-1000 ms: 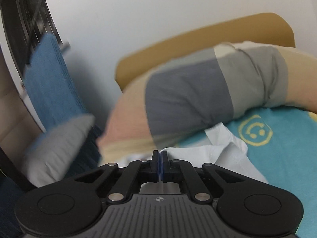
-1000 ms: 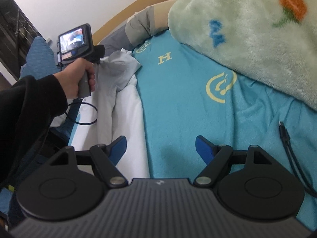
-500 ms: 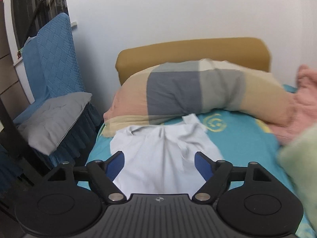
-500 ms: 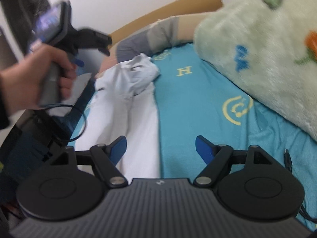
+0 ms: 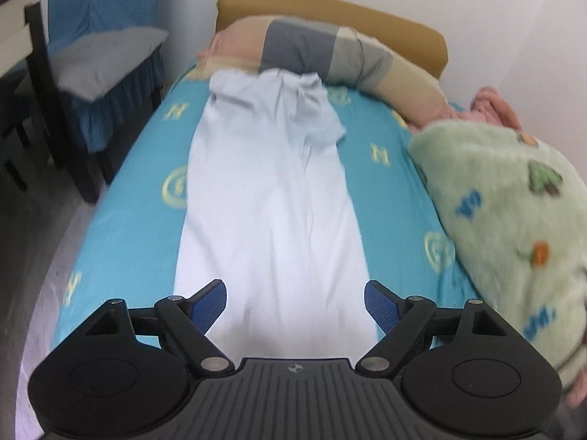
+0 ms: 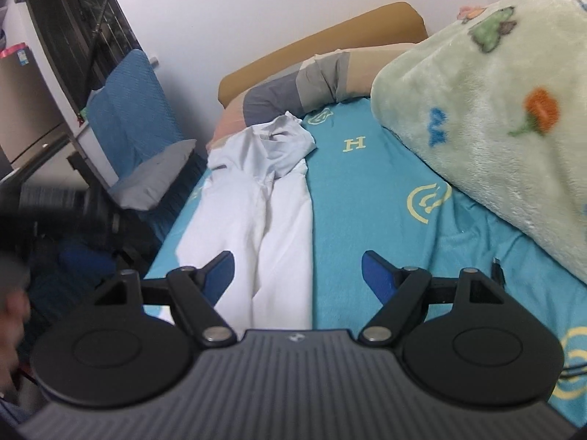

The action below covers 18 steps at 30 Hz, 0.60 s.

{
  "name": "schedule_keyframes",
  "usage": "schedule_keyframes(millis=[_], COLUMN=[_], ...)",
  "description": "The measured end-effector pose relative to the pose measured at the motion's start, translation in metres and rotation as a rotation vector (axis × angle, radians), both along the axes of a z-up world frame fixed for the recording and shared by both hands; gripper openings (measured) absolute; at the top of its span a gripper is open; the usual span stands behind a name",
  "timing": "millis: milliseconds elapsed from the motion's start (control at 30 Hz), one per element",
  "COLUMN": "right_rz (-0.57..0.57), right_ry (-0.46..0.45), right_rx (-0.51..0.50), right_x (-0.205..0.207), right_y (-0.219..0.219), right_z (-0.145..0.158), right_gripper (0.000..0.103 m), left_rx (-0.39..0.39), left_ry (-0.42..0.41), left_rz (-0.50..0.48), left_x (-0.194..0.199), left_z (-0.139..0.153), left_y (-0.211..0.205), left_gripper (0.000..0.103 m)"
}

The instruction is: Fold clothes

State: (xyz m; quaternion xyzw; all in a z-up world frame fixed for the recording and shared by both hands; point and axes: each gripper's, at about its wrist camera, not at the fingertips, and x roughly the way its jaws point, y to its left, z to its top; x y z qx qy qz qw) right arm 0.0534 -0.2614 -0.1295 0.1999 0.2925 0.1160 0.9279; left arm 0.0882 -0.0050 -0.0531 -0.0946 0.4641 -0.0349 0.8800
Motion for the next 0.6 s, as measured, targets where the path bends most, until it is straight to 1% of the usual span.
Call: schedule_keyframes(millis=[33,133,200,300,400,433,500,600], right_rz=[0.002,0.011,0.027,0.048,0.081,0.096,0.127,0.163], right_ry=[-0.001,-0.01,0.005,0.04,0.09,0.101,0.125,0.193], right_rx=[0.007,0.059,0.079,0.1,0.124,0.138,0.178,0.246], right_x=[-0.005,-0.019,-0.024,-0.029,-0.028,-0.029,-0.03,-0.029], right_y=[-0.001,-0.008,-0.01,-0.01,-0.005,-0.003,-0.001,0.0], right_z=[0.004,0.014,0.016,0.014,0.011,0.01,0.006,-0.006], right_gripper=[0.078,0.078,0.078,0.079,0.079,0.079,0.079,0.079], left_rx=[-0.014,-0.003,-0.006,-0.043,-0.037,-0.041,-0.074,-0.093], left_ry=[0.006,0.038,0.066,0.121,0.195,0.216,0.241,0.273], left_rz=[0.005,0.028,0.046,0.061,0.053,0.065,0.096,0.139], left_x=[-0.01,-0.033,-0.044,-0.049,-0.052,-0.053,-0.054,-0.049], left_z=[-0.003,-0.013,-0.021,-0.033,-0.047,-0.051,-0.056,-0.064], left_y=[0.006,0.019,0.028,0.047,0.059,0.064,0.074,0.084], left_gripper=[0.084,0.084,0.084,0.084,0.084,0.084,0.084,0.087])
